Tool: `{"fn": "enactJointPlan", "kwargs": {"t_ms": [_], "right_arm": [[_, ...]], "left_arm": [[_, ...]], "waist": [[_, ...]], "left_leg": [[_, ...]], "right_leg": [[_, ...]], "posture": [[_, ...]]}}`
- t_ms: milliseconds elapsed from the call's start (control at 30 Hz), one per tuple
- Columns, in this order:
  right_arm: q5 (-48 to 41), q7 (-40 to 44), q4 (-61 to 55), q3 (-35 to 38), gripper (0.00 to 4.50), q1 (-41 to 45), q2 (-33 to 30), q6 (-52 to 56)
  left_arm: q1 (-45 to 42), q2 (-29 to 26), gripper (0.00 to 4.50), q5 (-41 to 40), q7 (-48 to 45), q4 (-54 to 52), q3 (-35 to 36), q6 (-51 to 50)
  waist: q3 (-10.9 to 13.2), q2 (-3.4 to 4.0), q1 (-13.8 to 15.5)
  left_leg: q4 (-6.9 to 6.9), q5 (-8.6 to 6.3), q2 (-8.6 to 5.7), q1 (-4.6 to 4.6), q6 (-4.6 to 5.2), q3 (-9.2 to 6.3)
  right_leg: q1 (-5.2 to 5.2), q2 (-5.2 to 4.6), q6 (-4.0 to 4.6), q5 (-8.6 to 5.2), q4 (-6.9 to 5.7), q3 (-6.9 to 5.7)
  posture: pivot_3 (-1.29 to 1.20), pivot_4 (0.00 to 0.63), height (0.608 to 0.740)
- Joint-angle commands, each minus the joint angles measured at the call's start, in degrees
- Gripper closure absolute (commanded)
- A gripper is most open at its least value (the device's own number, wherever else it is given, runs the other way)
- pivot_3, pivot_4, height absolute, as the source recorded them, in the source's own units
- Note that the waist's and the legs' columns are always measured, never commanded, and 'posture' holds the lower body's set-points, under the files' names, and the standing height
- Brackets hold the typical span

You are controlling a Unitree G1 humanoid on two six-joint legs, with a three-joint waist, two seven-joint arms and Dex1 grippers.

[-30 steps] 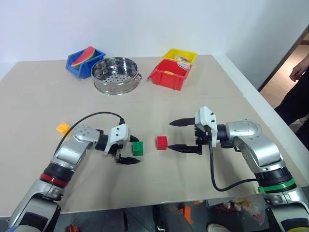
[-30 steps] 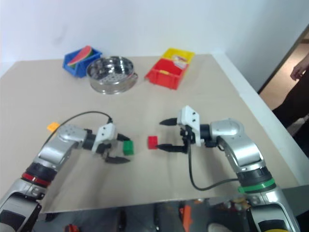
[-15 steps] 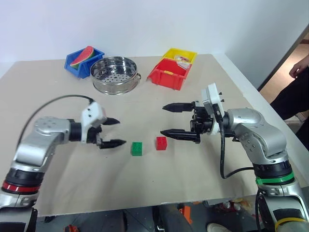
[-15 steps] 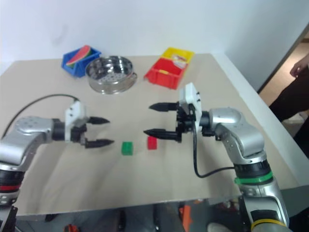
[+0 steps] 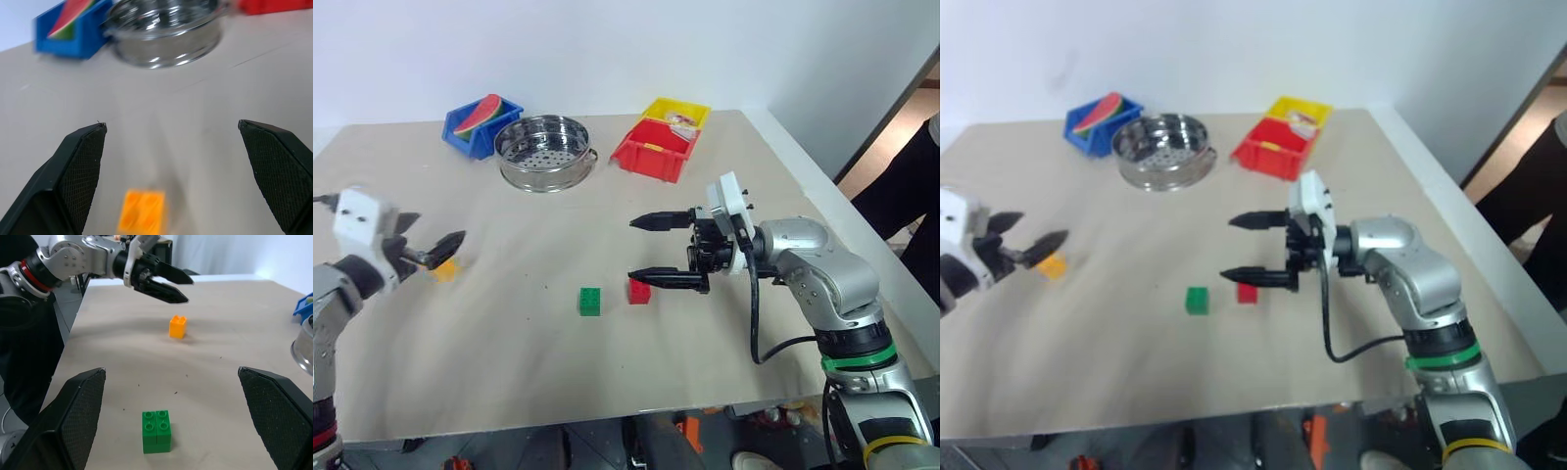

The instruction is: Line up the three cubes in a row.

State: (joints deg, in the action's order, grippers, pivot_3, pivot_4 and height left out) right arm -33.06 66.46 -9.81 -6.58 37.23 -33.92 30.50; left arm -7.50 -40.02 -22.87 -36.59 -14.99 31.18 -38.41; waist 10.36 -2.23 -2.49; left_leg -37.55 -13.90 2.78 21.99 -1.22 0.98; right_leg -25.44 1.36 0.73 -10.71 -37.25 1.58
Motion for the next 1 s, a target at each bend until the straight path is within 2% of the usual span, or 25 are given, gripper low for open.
{"fn": "enactJointPlan", "kwargs": {"t_ms": [33,300,1000], "right_arm": [[0.48,1.09,-0.72,0.13,0.0,1.75,-0.03,-1.41],[1.97,0.84,-1.13,0.35,0.0,1.32,-0.52,-1.61],[2.05,-0.76,-4.76,1.63,0.0,-1.85,-3.42,-1.34]], "left_arm": [[0.63,-1.55,0.04,-1.9,-1.78,2.26,2.96,2.52],[-1.12,-6.09,0.04,-1.45,-7.71,14.19,-0.4,6.13],[-10.1,-7.25,0.04,3.61,-12.23,33.19,-12.33,12.82]], "waist": [[0.0,-0.01,0.03],[0.0,-0.01,0.05],[0.0,-0.02,0.05]], "left_leg": [[0.0,0.0,-0.01,0.01,0.0,-0.01],[0.0,0.0,-0.01,0.01,0.0,-0.02],[0.04,-0.02,-0.01,0.06,-0.03,0.0]], "right_leg": [[0.0,-0.01,0.0,0.0,0.0,-0.01],[-0.01,-0.03,0.05,-0.03,0.0,-0.12],[-0.04,-0.07,0.07,-0.04,0.01,-0.13]], "posture": [[0.0,0.15,0.74],[0.0,0.15,0.74],[0.0,0.15,0.74]]}}
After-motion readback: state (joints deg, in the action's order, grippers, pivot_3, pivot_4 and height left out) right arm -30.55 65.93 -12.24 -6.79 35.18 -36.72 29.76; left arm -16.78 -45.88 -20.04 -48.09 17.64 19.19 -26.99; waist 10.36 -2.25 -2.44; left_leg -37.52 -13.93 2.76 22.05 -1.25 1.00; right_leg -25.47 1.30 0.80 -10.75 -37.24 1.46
